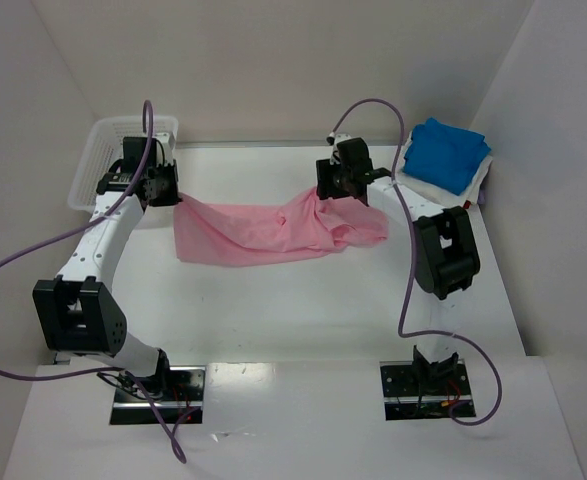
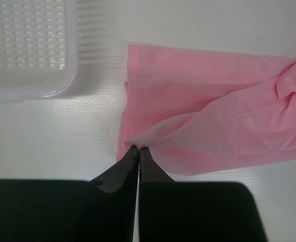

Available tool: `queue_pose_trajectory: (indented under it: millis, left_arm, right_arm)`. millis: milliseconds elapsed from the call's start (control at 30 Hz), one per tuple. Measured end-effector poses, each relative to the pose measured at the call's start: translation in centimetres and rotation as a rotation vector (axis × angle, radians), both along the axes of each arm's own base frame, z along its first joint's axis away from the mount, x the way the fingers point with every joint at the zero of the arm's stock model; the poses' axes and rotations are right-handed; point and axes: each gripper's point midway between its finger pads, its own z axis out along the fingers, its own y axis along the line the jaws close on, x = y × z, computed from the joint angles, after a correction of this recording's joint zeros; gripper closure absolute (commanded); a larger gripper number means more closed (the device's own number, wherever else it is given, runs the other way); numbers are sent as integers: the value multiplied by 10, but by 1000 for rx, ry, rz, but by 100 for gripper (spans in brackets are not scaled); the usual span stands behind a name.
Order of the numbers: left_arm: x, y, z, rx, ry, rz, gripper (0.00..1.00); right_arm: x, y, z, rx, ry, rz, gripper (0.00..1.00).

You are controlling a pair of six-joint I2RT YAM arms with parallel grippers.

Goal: Fold and stack the t-shirts
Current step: Flatten out the tshirt

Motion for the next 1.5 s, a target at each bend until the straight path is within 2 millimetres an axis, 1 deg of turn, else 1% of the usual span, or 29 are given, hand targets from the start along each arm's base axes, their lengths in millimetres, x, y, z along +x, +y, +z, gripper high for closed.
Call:
queue_pose_trajectory:
  millis: [133,267,333,367,500,533,567,800,867,933,967,1033,1100,1200,1233,1267,1300,1333,1400,1433,1467,1500]
  left_arm:
    - [1,0,-3,1,9,0,100]
    - [2,1,-11,12,27,-12,100]
    - [3,1,-14,13,35,-14,100]
    - [3,1,-15,13,39,-14,100]
    - [3,1,-16,14,42,-14,100]
    - [3,1,-16,14,42,-14,100]
    - [3,1,-16,14,42,-14,100]
    - [3,1,-16,14,41,-13,100]
    - [5,3,-13,14,33,-10,100]
    - [7,4,-8,14,21,-6,100]
    - [9,5,-5,14,13,-4,100]
    - [12,7,4,14,-7,0,100]
    - [18,8,21,14,-39,3,100]
    - [28,11,56,16,-117,8,100]
    - [31,14,74,17,-155,16,100]
    - [35,19,93,20,-199,28,100]
    - [38,28,113,22,-245,47,100]
    - [39,36,130,25,-283,64,100]
    - [40,60,171,40,-380,117,100]
    - [38,72,193,52,-431,147,100]
    - [36,81,211,62,-471,168,100]
    - [33,84,225,67,-505,178,100]
  right_arm:
    - [6,1,-15,-17,33,-4,40]
    - [6,1,-23,-28,59,-7,46]
    - [6,1,-24,-28,63,-8,51]
    - [5,1,-24,-28,64,-8,55]
    - [5,1,-25,-24,67,-6,86]
    - [5,2,-25,-19,71,-9,95]
    - [4,2,-25,-16,74,-11,100]
    - [5,3,-26,-10,78,-18,100]
    - [7,3,-21,-9,69,-21,100]
    - [14,2,-9,-3,51,-26,100]
    - [18,3,1,4,39,-26,100]
    - [30,5,31,27,-16,-28,100]
    - [41,3,82,60,-111,-36,100]
    - [43,-2,135,88,-206,-44,100]
    - [44,-6,160,101,-253,-48,100]
    - [43,-11,191,118,-310,-55,100]
    - [39,-21,223,135,-373,-68,100]
    - [33,-35,257,153,-437,-86,100]
    - [19,-60,300,171,-521,-121,100]
    - [9,-81,326,178,-575,-154,100]
    - [-4,-102,351,185,-631,-188,100]
    - [-15,-119,371,191,-676,-214,100]
